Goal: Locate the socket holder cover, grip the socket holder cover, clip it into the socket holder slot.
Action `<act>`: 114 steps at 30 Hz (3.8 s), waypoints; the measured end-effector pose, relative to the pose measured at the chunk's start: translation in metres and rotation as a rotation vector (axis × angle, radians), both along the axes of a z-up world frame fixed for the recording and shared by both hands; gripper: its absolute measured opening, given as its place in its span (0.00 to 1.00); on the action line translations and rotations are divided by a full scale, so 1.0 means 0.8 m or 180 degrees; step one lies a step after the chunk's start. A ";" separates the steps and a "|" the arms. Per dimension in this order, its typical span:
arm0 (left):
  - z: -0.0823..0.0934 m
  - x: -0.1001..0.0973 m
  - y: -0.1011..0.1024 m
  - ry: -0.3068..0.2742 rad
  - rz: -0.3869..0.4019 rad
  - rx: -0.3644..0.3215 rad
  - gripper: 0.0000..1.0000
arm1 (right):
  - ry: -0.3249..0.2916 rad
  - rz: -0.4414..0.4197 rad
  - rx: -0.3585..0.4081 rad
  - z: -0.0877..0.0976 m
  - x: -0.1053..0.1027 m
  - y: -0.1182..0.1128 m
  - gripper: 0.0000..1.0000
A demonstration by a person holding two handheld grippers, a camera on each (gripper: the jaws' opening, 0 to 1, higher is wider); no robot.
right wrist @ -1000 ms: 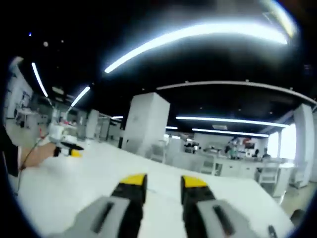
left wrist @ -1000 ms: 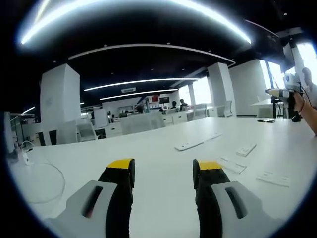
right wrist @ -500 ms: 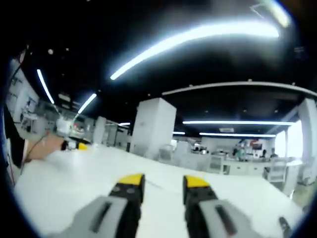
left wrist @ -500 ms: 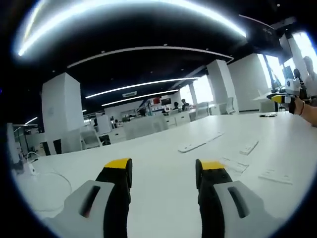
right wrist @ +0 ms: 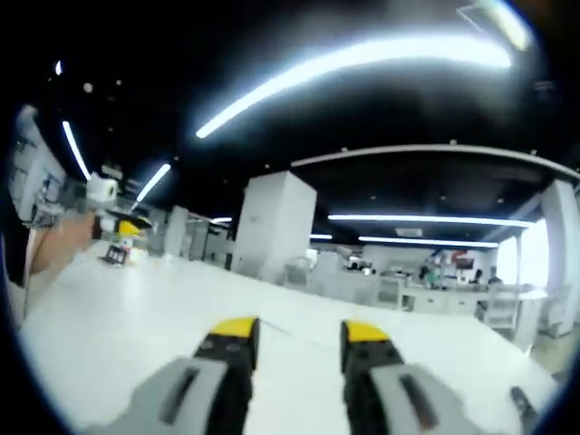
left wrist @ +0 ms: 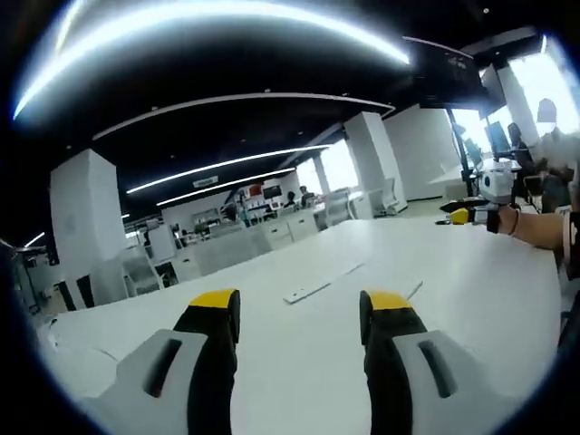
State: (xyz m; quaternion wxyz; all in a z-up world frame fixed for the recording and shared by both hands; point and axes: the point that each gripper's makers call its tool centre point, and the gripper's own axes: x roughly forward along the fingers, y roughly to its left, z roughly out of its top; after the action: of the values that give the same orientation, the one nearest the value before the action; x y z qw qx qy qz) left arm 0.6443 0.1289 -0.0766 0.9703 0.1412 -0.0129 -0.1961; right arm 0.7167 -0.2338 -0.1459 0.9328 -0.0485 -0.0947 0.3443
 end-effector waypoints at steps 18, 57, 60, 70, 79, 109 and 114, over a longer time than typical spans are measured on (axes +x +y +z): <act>-0.106 -0.012 -0.187 0.1966 -0.0666 0.0822 0.71 | 0.0173 0.0028 -0.0036 -0.020 0.007 0.006 0.37; -0.262 -0.047 -0.146 0.4244 0.1033 0.0720 0.71 | 0.0307 -0.0029 -0.0200 -0.037 0.006 0.005 0.36; -0.262 -0.048 -0.146 0.4254 0.1083 0.0692 0.71 | 0.0306 -0.0023 -0.0204 -0.037 0.005 0.004 0.36; -0.261 -0.050 -0.156 0.4415 0.1273 0.0600 0.61 | 0.0288 0.0006 -0.0212 -0.036 0.006 0.003 0.36; -0.259 -0.052 -0.164 0.4283 0.0985 0.0798 0.48 | 0.0292 0.0046 -0.0289 -0.041 0.000 0.008 0.36; -0.262 -0.066 -0.160 0.4363 0.1020 0.0800 0.27 | 0.0282 0.0054 -0.0343 -0.047 -0.012 0.014 0.35; -0.262 -0.066 -0.160 0.4370 0.0935 0.0870 0.27 | 0.0270 0.0055 -0.0339 -0.047 -0.014 0.014 0.35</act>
State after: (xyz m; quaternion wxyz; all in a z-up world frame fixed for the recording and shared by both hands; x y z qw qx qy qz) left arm 0.5914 0.0011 -0.2865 0.7494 0.1065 0.6445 -0.1078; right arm 0.7051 -0.2223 -0.1833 0.9290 -0.0826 -0.0371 0.3588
